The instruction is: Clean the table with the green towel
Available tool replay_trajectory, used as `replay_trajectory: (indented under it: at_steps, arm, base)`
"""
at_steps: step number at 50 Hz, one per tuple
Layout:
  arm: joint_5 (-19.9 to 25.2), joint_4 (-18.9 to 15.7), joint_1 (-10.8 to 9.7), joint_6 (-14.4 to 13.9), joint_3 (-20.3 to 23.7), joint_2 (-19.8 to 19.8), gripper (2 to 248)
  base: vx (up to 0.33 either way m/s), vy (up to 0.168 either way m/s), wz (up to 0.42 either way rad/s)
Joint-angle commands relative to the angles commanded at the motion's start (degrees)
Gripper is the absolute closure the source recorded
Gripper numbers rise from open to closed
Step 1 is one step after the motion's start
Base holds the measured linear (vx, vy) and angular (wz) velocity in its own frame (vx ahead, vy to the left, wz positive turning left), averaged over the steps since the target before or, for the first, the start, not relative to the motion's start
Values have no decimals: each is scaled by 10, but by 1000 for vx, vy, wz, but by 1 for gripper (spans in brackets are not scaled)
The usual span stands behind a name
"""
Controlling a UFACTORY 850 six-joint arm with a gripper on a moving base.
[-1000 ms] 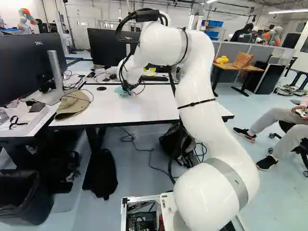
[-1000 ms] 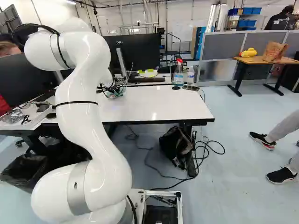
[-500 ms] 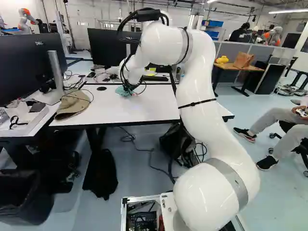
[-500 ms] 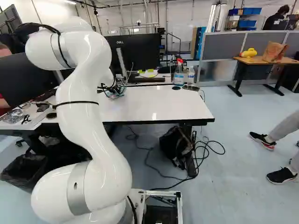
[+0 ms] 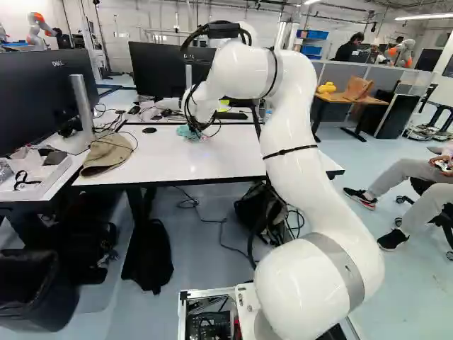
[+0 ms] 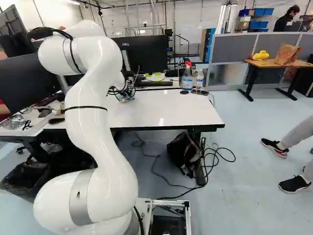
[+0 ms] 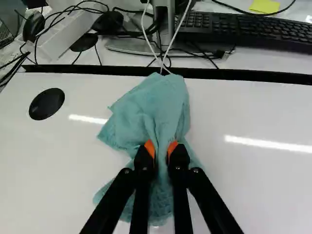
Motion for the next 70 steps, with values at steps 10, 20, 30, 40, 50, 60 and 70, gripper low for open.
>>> replay_trajectory:
  at_steps: [10, 20, 30, 40, 50, 60, 70]
  arm:
    - [0, 0, -2, 0, -36, -25, 203]
    - [0, 0, 0, 0, -75, -52, 203]
    - [0, 0, 9, 0, -99, -68, 203]
    - [0, 0, 20, 0, -87, -60, 203]
    - [0, 0, 31, 0, -61, -42, 203]
    - [0, 0, 42, 0, -34, -23, 203]
    - [0, 0, 51, 0, -4, -3, 203]
  base:
    - [0, 0, 0]
    - [0, 0, 0]
    - [0, 0, 0]
    - [0, 0, 0]
    - [0, 0, 0]
    - [0, 0, 0]
    - [0, 0, 0]
